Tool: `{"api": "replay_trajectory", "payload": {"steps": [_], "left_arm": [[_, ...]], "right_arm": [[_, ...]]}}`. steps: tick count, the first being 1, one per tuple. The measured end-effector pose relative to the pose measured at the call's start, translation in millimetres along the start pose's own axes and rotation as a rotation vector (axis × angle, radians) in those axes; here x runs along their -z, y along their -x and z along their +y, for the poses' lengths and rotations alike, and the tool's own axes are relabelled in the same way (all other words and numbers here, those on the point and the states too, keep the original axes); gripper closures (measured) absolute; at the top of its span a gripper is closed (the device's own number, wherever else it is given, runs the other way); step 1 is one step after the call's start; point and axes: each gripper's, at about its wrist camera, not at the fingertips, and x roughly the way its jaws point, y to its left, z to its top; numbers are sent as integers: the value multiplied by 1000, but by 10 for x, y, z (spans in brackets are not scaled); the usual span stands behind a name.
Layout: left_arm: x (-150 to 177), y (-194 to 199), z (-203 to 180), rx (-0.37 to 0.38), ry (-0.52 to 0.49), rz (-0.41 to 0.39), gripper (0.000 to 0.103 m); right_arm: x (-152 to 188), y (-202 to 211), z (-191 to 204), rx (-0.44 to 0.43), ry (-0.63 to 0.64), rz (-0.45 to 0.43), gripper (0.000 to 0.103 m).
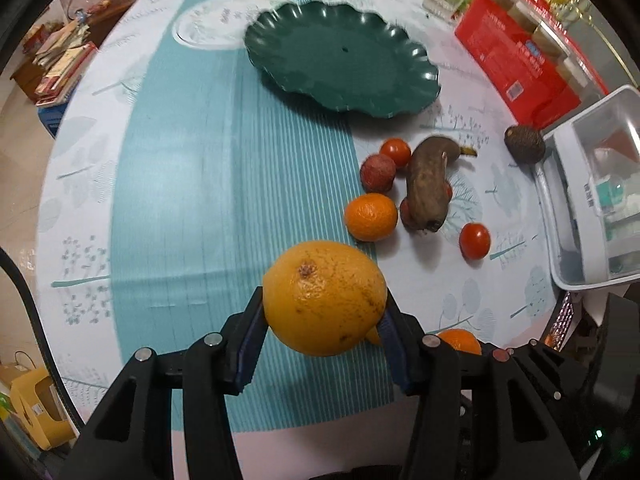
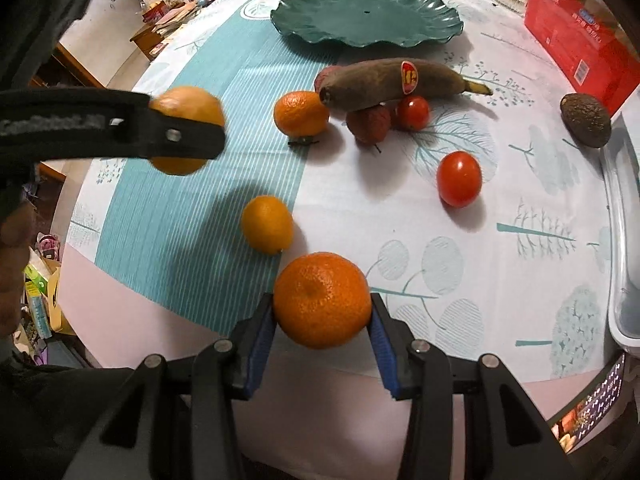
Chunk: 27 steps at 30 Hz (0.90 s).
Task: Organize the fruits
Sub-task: 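Carry both held fruits over the green plate and lower them onto it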
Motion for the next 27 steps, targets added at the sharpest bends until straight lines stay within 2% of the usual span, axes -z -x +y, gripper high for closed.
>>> {"api": "replay_trajectory", "payload": {"steps": [5, 13, 19, 27], "left_arm": [[-63, 333, 89, 12, 3, -48, 52], [-329, 658, 117, -14, 9, -134, 52], [-587, 807, 203, -31, 31, -177, 52], [-1012, 777, 232, -45, 42, -196, 52]], "right_arm": [[-60, 167, 7, 37, 20, -34, 58], [-335, 370, -82, 36, -2, -89, 58], [-754, 493, -85, 9, 7, -162, 58], [-1335, 489, -105, -5, 39, -223, 58]]}}
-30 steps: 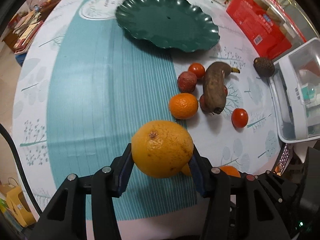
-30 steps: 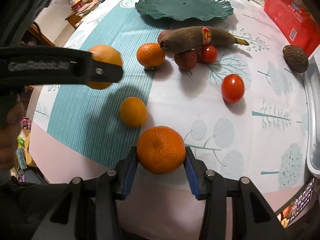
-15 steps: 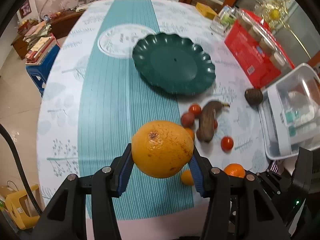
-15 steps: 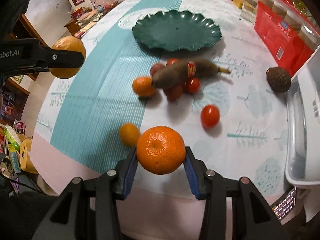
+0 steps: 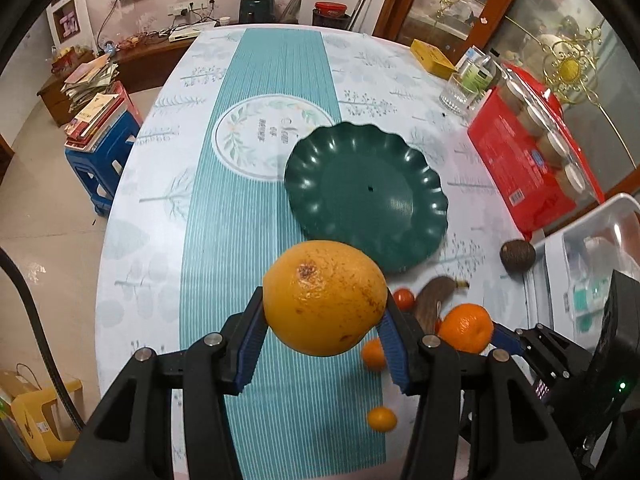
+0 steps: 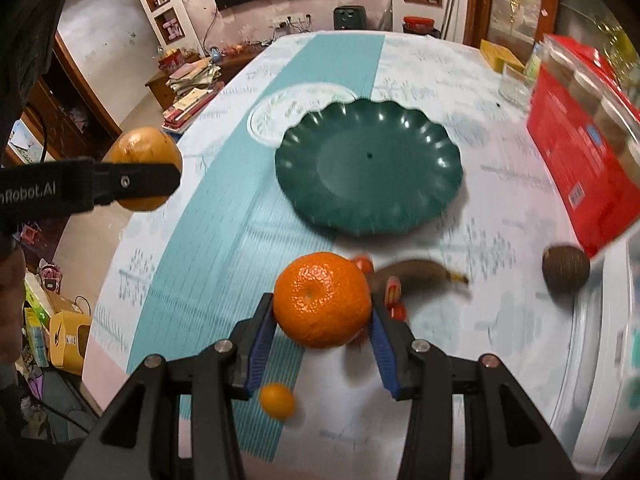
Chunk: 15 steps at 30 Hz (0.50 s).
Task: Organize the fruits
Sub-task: 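Carry both held fruits over the green plate and lower them onto it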
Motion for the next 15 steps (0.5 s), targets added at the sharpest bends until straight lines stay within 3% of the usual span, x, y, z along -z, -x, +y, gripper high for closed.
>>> {"api": "replay_trajectory", "payload": {"steps": [7, 15], "left_arm": [[-217, -385, -101, 48, -23, 7, 52], [-277, -1017, -236, 103, -31, -6, 52]], "right_arm": [[-288, -349, -205, 41, 1, -40, 58], [-306, -854, -661, 20, -115, -68, 58]]}}
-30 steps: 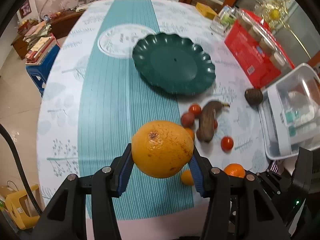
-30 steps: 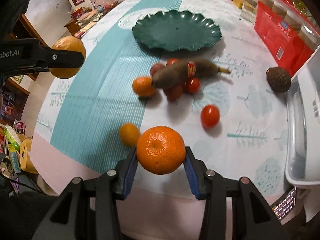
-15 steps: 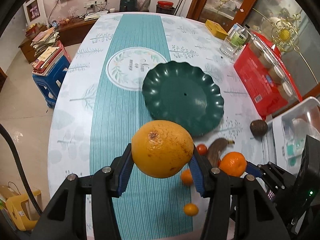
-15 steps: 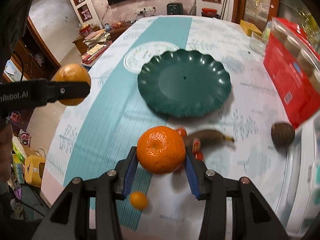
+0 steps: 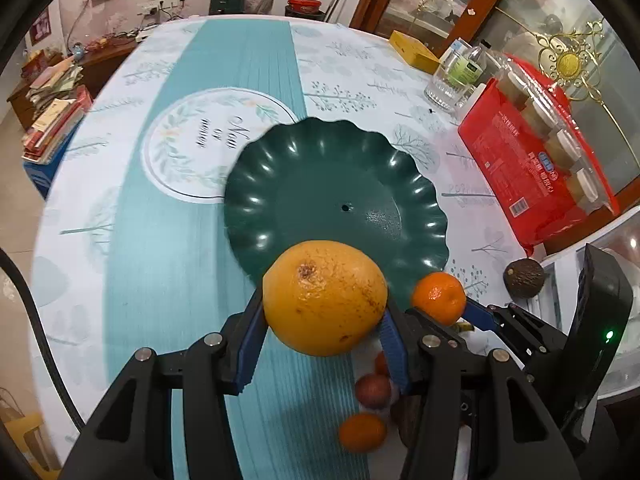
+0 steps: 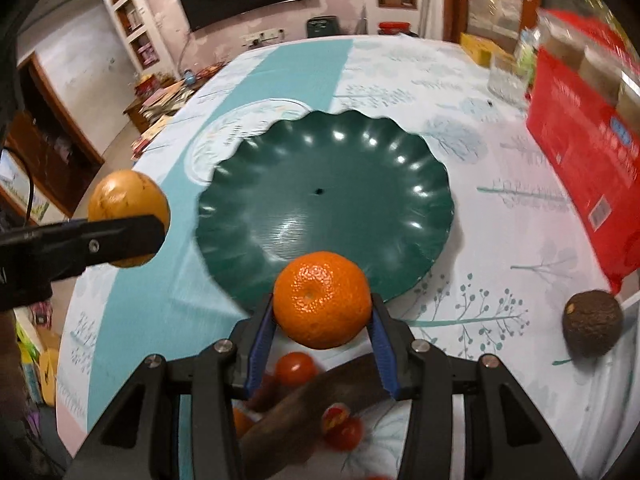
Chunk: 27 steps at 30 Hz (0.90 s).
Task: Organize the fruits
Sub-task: 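Carry both held fruits over the green plate and lower them onto it, then open both tools to release the fruits on the plate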
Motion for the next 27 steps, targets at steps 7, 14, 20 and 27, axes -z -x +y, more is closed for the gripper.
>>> {"api": "replay_trajectory", "payload": {"steps": [7, 14, 20, 27], "left_arm": [[30, -401, 37, 77, 51, 7, 52], [24, -419, 112, 36, 73, -15, 37], [67, -161, 228, 29, 162, -42, 34], [280, 358, 321, 14, 226, -78, 26]], "right_arm": [[30, -96, -131, -38, -23, -65, 57], [14, -74, -107, -53, -27, -98, 51], [26, 81, -86, -37, -60, -108, 45], [127, 457, -123, -47, -159, -151, 42]]}}
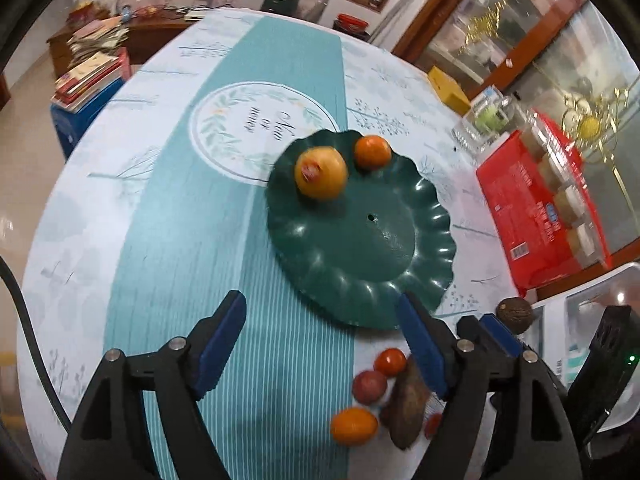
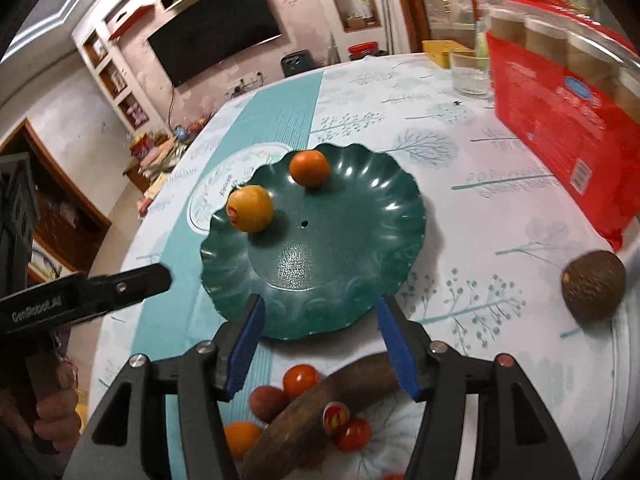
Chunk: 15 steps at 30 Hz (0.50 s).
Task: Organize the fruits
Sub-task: 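Open both tools to release the fruits on the plate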
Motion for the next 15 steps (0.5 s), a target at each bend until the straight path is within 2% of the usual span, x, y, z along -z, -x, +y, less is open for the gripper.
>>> {"api": "replay_trajectory", "payload": {"steps": [5, 7, 15], "left_arm": [[203, 353, 57, -20, -17, -16, 25], [323, 514, 75, -29, -38, -18, 22], [790, 946, 169, -20, -57, -31, 19]], "right_arm": [[103, 369, -24, -6, -48, -52, 36], [165, 486, -17, -3, -55, -66, 35], [631, 892, 35, 24, -84, -83, 34]]}}
